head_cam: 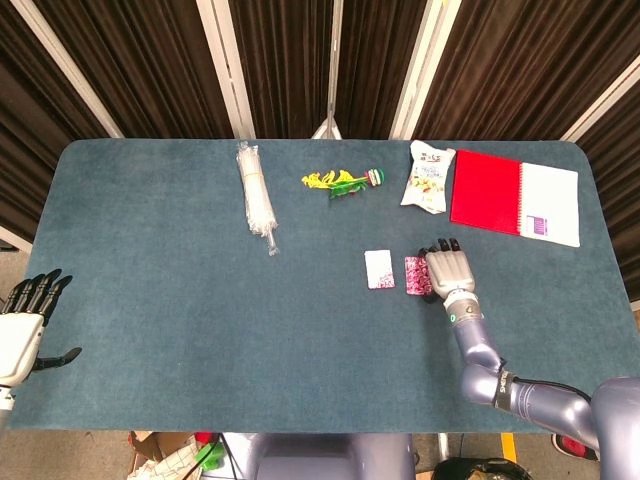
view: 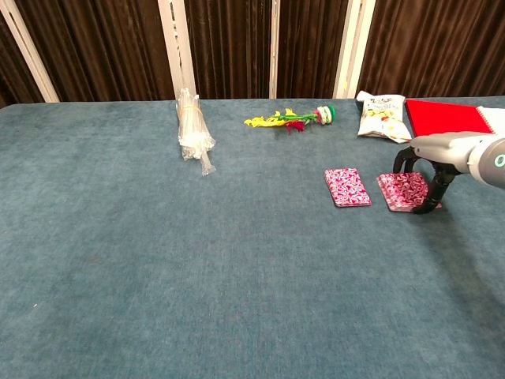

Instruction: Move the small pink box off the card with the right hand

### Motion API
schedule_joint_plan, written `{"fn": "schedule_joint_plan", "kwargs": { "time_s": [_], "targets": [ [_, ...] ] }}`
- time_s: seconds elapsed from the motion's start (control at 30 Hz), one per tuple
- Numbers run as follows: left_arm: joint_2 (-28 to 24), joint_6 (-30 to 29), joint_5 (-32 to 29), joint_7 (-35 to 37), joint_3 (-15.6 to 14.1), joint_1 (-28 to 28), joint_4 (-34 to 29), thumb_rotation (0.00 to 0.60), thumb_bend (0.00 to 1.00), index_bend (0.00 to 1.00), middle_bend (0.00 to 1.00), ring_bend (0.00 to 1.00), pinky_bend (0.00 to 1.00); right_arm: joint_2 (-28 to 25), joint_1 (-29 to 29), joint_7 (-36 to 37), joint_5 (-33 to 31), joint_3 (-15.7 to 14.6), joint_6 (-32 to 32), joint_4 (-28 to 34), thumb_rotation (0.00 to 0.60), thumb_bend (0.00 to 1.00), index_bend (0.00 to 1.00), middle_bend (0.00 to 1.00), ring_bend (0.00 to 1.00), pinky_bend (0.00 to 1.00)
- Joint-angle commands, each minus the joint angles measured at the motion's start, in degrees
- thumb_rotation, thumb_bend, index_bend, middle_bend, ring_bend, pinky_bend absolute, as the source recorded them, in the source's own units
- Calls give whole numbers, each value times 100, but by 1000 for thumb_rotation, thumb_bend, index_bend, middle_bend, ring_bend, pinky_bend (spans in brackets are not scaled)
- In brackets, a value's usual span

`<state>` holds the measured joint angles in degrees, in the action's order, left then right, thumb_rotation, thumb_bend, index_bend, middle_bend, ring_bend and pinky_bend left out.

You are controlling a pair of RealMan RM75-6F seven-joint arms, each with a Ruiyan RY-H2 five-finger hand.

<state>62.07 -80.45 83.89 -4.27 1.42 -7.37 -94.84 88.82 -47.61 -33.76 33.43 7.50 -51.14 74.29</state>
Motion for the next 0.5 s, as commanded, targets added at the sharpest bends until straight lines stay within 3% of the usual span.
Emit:
{"fn": "schedule_joint_plan", "kwargs": {
  "time_s": [0.03,0.5],
  "targets": [
    [3,-6,6,7,0,2,-7,600,0,0,0,0,0,25,43,58,129,6,-88,0,600,230,519,471,177,0],
    [27,-86,80,4,-6,20,15,600,0,0,0,0,0,-612,452,336,747,-73,-582,803,600,230,544,489,188,0]
  ]
}}
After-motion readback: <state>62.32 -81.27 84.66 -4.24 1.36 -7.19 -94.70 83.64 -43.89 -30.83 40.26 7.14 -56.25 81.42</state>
